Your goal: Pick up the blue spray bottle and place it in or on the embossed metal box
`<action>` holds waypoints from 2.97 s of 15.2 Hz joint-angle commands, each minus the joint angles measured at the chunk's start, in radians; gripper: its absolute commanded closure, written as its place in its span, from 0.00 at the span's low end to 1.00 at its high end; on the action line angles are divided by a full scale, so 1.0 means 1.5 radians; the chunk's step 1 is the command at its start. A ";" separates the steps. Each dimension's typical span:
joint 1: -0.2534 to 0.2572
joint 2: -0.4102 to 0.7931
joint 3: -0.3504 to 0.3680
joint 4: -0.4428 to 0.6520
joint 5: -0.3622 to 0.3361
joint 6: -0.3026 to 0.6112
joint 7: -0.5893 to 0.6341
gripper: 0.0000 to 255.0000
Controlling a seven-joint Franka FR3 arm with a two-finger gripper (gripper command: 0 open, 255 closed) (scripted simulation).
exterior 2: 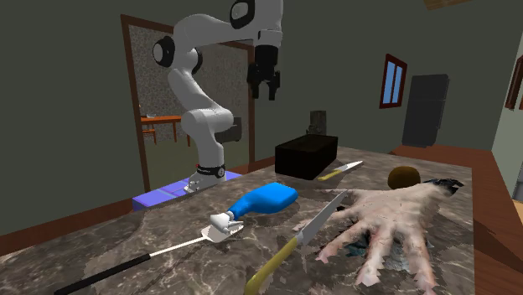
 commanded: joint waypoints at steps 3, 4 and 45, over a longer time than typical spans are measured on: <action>0.008 -0.015 -0.039 -0.035 -0.025 0.024 -0.077 0.00; 0.012 -0.021 -0.060 -0.050 -0.038 0.036 -0.116 0.00; 0.302 0.449 -0.681 -0.037 -0.035 0.516 -1.127 1.00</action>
